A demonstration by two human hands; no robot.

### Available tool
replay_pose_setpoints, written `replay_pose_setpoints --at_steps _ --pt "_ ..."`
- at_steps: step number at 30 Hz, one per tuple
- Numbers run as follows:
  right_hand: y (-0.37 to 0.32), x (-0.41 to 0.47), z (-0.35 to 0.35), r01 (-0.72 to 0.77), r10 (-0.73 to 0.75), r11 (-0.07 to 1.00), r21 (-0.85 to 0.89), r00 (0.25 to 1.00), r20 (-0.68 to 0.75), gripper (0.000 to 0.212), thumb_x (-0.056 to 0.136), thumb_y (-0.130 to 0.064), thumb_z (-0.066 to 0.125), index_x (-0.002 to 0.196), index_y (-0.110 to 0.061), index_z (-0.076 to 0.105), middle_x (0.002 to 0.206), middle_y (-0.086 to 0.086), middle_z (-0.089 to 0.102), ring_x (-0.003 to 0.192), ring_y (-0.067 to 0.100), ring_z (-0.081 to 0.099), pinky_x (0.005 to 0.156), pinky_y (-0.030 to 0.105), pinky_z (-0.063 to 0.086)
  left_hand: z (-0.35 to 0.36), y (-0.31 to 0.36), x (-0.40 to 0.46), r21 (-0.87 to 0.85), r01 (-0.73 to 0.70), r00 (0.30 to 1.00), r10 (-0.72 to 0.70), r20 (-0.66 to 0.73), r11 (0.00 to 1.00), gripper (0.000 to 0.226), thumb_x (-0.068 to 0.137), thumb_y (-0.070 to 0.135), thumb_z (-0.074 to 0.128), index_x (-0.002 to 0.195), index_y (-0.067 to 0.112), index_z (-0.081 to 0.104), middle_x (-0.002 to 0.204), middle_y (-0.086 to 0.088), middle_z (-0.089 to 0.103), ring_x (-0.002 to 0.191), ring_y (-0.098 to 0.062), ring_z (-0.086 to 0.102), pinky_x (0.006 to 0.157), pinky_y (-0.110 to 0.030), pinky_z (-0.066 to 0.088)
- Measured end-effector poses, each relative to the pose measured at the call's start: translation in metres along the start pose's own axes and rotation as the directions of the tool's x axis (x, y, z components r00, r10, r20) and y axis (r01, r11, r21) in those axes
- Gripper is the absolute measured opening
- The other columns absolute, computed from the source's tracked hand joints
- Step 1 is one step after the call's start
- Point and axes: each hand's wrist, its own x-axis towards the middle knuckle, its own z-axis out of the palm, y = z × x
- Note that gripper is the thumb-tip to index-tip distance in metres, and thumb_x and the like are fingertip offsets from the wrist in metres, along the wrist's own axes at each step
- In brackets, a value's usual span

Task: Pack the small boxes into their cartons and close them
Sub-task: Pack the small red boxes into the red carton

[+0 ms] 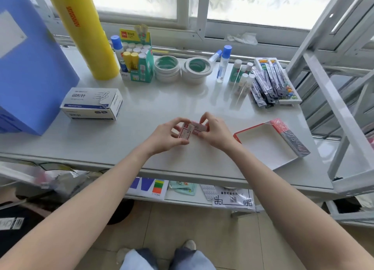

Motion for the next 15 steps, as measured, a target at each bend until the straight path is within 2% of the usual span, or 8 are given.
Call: replay_pose_setpoints --at_steps 3,5,7,10,13,15 --pt "0.003 -0.002 -0.004 -0.009 0.011 1.000 0.028 0.999 -0.047 0.030 0.081 -0.013 0.061 0.109 -0.009 0.051 0.087 0.011 0.062 0.084 0.030 0.058 0.075 0.038 0.047 -0.002 0.002 0.005 -0.184 0.056 0.996 -0.067 -0.056 0.981 0.074 0.078 0.016 0.074 0.136 0.037 0.034 0.101 -0.002 0.058 0.085 -0.020 0.067 0.081 -0.025 0.052" --pt "0.006 -0.002 -0.010 -0.018 0.026 0.997 0.081 0.994 -0.105 0.028 0.081 -0.011 0.061 0.109 -0.009 0.058 0.090 0.011 0.064 0.083 0.027 0.059 0.073 0.031 0.045 -0.002 0.004 0.008 -0.297 0.077 0.992 -0.101 -0.068 0.952 0.066 0.083 0.010 0.067 0.137 0.026 0.032 0.102 -0.007 0.061 0.083 -0.018 0.064 0.078 -0.025 0.053" --pt "0.007 -0.002 -0.018 -0.013 0.041 0.986 0.167 0.985 -0.168 0.023 0.081 -0.010 0.061 0.103 -0.010 0.065 0.089 0.009 0.064 0.076 0.025 0.061 0.068 0.026 0.044 -0.002 0.008 0.010 -0.362 0.091 0.989 -0.125 -0.073 0.928 0.052 0.087 0.008 0.061 0.132 0.018 0.039 0.108 -0.014 0.063 0.085 -0.018 0.061 0.081 -0.025 0.053" --pt "0.010 -0.004 -0.028 0.012 0.079 0.938 0.347 0.966 -0.247 0.016 0.083 -0.009 0.059 0.096 -0.016 0.066 0.097 0.011 0.064 0.065 0.021 0.066 0.062 0.016 0.046 0.001 0.013 0.013 -0.432 0.096 0.986 -0.145 -0.082 0.897 0.034 0.090 0.010 0.055 0.123 0.017 0.050 0.105 -0.010 0.066 0.087 -0.017 0.062 0.080 -0.022 0.053" --pt "0.009 -0.008 -0.037 0.028 0.137 0.839 0.544 0.956 -0.260 0.021 0.082 -0.003 0.059 0.096 -0.018 0.065 0.094 0.008 0.065 0.072 0.018 0.066 0.071 0.021 0.049 0.005 0.021 0.015 -0.485 0.093 0.991 -0.127 -0.036 0.869 0.026 0.093 0.011 0.052 0.119 0.016 0.055 0.102 -0.006 0.066 0.086 -0.016 0.065 0.075 -0.017 0.056" --pt "0.007 -0.014 -0.043 0.037 0.119 0.789 0.614 0.970 -0.212 0.028 0.081 0.004 0.056 0.098 -0.015 0.067 0.090 0.006 0.067 0.076 0.012 0.061 0.069 0.013 0.045 0.007 0.026 0.015 -0.486 0.099 0.995 -0.103 0.018 0.869 0.028 0.094 0.010 0.052 0.121 0.014 0.056 0.105 -0.006 0.065 0.088 -0.016 0.066 0.076 -0.016 0.056"
